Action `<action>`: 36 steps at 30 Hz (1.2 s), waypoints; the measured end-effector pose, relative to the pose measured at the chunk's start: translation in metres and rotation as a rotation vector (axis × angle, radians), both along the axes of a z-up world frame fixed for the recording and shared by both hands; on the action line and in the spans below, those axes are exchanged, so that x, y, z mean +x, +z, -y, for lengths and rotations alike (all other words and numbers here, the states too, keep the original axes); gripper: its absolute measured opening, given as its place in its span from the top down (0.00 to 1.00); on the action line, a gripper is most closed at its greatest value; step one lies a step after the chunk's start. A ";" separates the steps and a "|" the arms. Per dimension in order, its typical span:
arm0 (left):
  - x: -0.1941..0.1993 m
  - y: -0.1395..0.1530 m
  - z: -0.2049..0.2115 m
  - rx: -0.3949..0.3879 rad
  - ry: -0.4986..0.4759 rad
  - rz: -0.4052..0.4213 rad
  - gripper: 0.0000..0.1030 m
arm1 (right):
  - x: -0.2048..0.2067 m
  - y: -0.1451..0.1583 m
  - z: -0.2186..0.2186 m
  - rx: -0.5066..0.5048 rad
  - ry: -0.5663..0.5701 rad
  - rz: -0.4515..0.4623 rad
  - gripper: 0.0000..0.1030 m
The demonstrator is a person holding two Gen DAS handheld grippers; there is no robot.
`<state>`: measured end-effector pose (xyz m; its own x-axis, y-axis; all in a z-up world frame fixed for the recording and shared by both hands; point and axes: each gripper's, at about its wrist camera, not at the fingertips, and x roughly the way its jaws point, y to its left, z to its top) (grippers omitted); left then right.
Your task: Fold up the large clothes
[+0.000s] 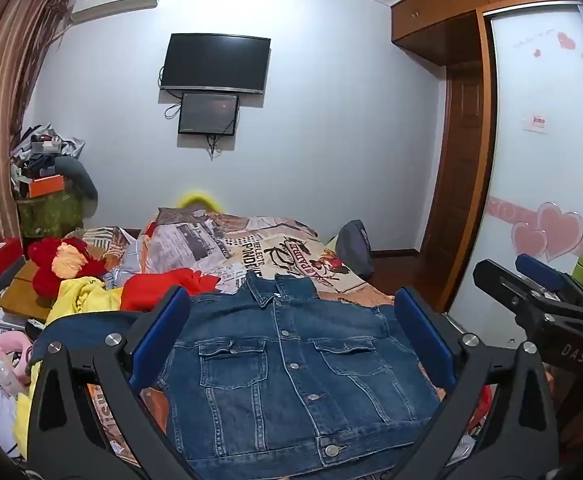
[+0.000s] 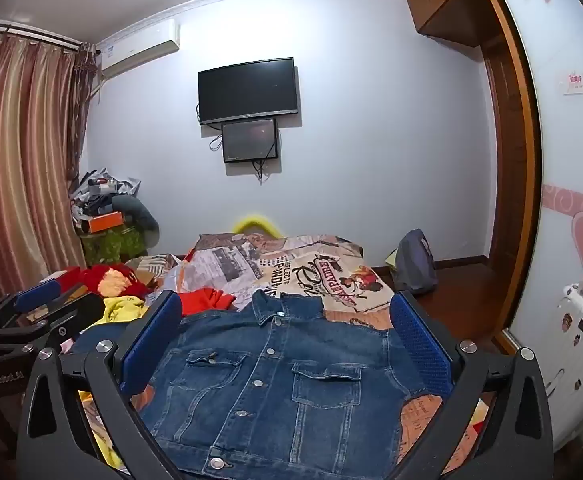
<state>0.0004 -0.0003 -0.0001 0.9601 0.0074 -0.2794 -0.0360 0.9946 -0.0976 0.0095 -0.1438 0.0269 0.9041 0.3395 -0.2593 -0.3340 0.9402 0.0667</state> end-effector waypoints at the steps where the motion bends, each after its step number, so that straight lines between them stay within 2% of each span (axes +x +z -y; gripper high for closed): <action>1: 0.001 0.000 0.000 0.001 0.002 -0.004 0.00 | 0.001 0.000 0.001 0.000 0.000 -0.002 0.00; 4: 0.001 -0.001 0.002 0.001 -0.004 -0.012 0.00 | 0.001 0.000 0.003 0.007 0.001 0.000 0.00; 5: 0.003 -0.002 -0.008 -0.039 -0.006 -0.015 0.00 | 0.001 0.001 0.003 0.006 0.000 0.001 0.00; 6: 0.003 -0.002 -0.009 -0.041 -0.006 -0.015 0.00 | 0.001 0.001 0.004 0.005 -0.001 0.002 0.00; 14: 0.003 -0.008 -0.006 -0.024 0.008 -0.018 0.00 | -0.006 -0.015 -0.005 0.006 0.003 -0.007 0.00; 16: 0.004 -0.010 -0.006 -0.025 0.010 -0.019 0.00 | 0.010 -0.017 0.000 0.009 0.008 -0.032 0.00; 36: 0.003 -0.016 -0.011 -0.009 0.009 -0.025 0.00 | 0.014 -0.022 -0.003 0.002 0.014 -0.061 0.00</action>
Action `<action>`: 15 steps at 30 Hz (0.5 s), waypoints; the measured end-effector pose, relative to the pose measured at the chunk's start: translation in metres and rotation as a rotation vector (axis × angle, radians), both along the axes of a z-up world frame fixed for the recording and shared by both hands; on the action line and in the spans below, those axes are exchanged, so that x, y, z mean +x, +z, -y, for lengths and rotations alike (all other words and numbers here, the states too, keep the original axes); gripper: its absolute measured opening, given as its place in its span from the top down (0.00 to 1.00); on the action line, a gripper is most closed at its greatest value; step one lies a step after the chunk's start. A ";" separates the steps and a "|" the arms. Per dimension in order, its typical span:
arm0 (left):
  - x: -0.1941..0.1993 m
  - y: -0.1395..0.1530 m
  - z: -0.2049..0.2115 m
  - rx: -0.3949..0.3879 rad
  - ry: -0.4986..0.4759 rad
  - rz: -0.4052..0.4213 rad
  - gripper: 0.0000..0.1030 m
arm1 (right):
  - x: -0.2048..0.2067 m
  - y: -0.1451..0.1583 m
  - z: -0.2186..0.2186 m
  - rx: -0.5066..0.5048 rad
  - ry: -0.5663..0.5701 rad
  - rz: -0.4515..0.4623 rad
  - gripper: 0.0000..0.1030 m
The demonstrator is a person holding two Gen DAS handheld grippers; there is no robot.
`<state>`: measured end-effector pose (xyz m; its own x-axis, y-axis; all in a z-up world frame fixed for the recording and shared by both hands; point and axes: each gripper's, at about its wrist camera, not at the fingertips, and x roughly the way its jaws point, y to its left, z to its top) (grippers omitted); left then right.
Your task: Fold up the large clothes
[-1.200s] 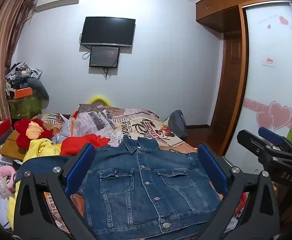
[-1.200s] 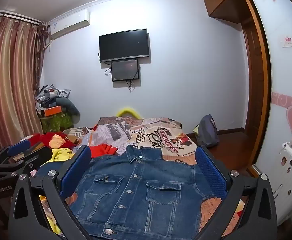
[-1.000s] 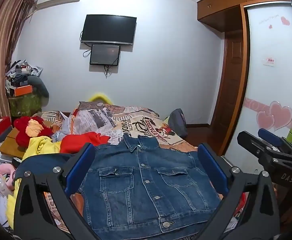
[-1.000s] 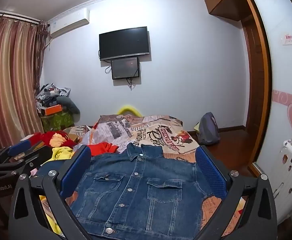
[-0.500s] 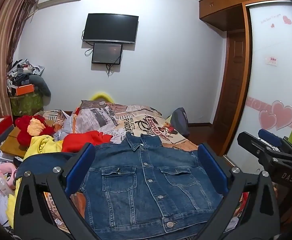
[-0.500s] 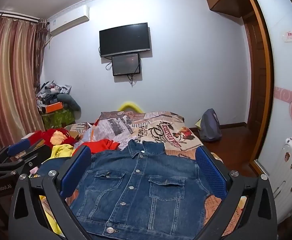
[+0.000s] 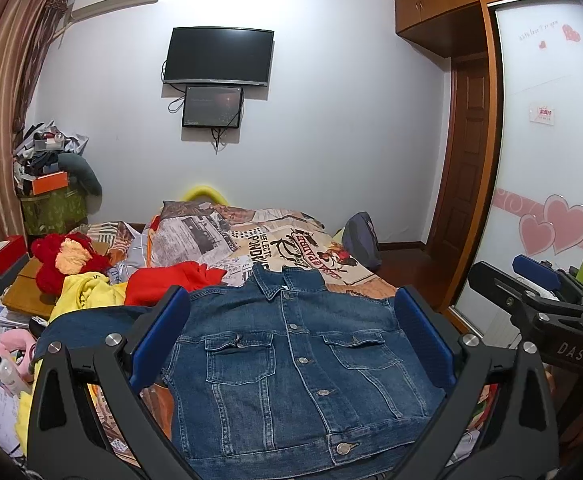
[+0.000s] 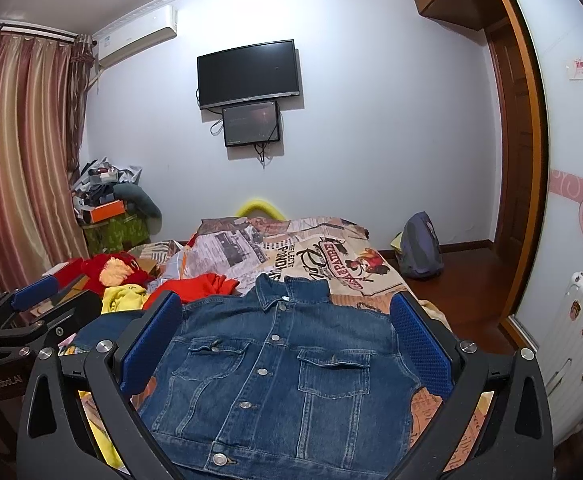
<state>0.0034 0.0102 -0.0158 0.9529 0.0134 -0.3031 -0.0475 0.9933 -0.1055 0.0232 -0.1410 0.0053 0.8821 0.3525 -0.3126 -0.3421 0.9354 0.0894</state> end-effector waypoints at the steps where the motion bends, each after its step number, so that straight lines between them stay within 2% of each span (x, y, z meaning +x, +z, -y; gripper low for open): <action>1: -0.001 0.000 -0.001 -0.001 0.000 0.000 0.00 | 0.000 0.001 0.000 0.000 0.000 -0.002 0.00; 15: 0.004 0.001 0.001 0.000 0.004 -0.001 0.00 | 0.000 0.003 -0.001 -0.006 -0.001 -0.006 0.00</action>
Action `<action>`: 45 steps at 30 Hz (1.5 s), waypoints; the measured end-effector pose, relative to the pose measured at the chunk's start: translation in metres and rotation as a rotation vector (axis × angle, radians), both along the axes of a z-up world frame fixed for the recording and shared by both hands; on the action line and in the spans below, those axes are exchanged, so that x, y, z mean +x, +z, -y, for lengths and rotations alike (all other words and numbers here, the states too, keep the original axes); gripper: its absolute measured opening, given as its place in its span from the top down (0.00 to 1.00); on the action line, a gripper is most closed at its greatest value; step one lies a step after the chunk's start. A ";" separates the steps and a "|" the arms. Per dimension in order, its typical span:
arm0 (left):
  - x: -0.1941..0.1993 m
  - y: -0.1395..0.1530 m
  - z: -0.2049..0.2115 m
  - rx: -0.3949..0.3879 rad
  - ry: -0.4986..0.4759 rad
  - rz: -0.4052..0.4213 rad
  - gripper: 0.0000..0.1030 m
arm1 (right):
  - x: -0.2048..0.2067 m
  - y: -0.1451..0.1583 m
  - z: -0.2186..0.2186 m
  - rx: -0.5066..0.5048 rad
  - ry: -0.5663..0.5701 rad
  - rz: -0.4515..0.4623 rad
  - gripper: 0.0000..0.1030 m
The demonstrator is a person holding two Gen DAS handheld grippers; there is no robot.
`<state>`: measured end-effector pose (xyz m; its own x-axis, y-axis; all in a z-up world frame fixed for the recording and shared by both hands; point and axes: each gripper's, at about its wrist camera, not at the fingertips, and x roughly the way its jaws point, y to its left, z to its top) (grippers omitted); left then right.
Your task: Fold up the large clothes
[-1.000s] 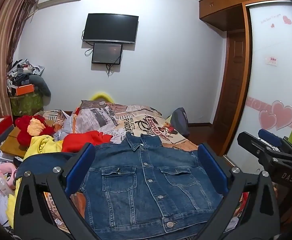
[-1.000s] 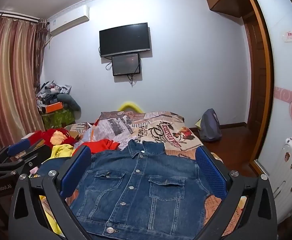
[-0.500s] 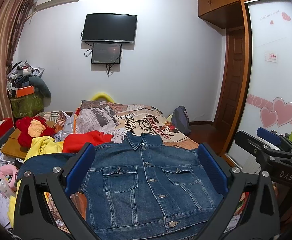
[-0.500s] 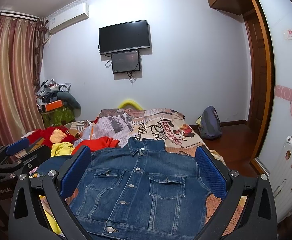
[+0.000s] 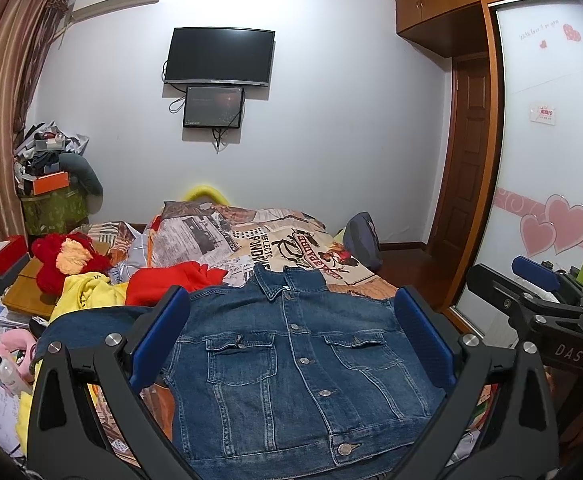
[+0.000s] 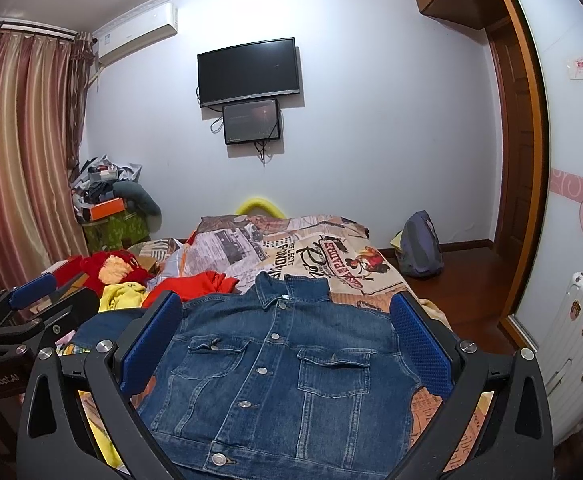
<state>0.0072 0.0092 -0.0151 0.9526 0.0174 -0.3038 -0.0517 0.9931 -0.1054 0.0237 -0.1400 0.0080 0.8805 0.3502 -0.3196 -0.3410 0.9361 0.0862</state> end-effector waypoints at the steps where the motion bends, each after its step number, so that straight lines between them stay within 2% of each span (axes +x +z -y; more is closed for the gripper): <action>1: 0.000 -0.001 -0.001 -0.001 0.000 -0.001 0.00 | 0.001 0.000 -0.001 0.000 0.001 -0.002 0.00; 31: 0.007 0.000 -0.003 -0.006 0.008 -0.015 0.00 | 0.000 -0.001 0.000 -0.007 -0.001 -0.005 0.00; 45: 0.029 -0.012 -0.029 -0.012 0.054 -0.055 0.00 | 0.027 -0.009 -0.009 -0.044 0.000 -0.064 0.00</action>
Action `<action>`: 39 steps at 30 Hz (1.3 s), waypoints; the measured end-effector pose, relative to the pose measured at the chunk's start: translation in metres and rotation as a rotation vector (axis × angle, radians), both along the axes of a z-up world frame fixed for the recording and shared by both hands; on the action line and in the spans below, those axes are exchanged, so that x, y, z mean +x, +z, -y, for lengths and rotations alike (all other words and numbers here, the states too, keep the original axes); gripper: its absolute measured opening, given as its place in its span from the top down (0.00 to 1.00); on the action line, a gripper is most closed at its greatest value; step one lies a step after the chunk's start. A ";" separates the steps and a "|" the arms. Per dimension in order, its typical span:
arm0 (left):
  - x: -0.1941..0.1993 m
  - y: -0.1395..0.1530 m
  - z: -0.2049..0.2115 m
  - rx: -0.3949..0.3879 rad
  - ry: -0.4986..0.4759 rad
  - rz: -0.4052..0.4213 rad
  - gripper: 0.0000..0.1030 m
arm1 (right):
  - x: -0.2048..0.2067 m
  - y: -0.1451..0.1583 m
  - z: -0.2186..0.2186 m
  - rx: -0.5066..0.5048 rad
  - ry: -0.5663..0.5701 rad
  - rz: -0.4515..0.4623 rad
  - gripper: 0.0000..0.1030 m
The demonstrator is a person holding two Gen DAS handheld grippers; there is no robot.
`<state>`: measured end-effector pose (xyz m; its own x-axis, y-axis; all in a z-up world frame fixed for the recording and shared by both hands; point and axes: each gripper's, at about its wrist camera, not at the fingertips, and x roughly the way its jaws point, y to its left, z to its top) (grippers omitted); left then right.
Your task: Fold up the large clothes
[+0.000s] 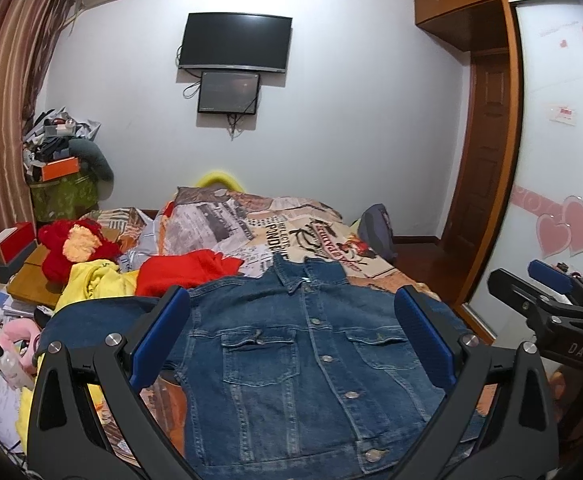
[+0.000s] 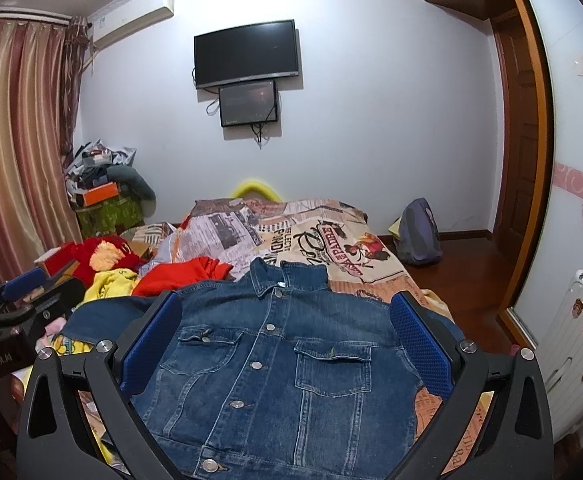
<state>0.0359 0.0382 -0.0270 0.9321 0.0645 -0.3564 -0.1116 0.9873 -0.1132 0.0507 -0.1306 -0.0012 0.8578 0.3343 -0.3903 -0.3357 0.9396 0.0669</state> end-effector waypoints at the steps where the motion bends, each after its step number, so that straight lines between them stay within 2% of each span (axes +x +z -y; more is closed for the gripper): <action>1: 0.003 -0.002 -0.005 -0.001 0.011 -0.006 0.00 | 0.004 -0.002 -0.002 -0.005 0.000 -0.008 0.00; 9: 0.033 -0.023 -0.061 0.001 0.134 -0.068 0.00 | 0.041 -0.020 -0.015 -0.035 0.000 -0.093 0.00; 15: 0.053 -0.058 -0.122 -0.043 0.222 -0.148 0.00 | 0.072 -0.043 -0.024 -0.093 -0.047 -0.157 0.00; 18: 0.061 -0.084 -0.157 -0.107 0.245 -0.210 0.00 | 0.085 -0.056 -0.030 -0.147 -0.079 -0.181 0.00; 22: 0.064 -0.120 -0.211 -0.217 0.342 -0.279 0.01 | 0.103 -0.070 -0.039 -0.209 -0.093 -0.241 0.00; 24: 0.061 -0.134 -0.234 -0.256 0.397 -0.299 0.05 | 0.113 -0.080 -0.041 -0.232 -0.093 -0.284 0.00; 26: 0.061 -0.149 -0.262 -0.301 0.442 -0.325 0.09 | 0.121 -0.089 -0.041 -0.237 -0.110 -0.321 0.00; 30: 0.055 -0.173 -0.304 -0.379 0.507 -0.343 0.09 | 0.135 -0.102 -0.038 -0.223 -0.144 -0.391 0.00; 36: 0.042 -0.219 -0.371 -0.619 0.605 -0.396 0.10 | 0.148 -0.111 -0.040 -0.247 -0.173 -0.416 0.00; 39: 0.040 -0.233 -0.386 -0.675 0.615 -0.410 0.13 | 0.154 -0.114 -0.046 -0.270 -0.176 -0.419 0.00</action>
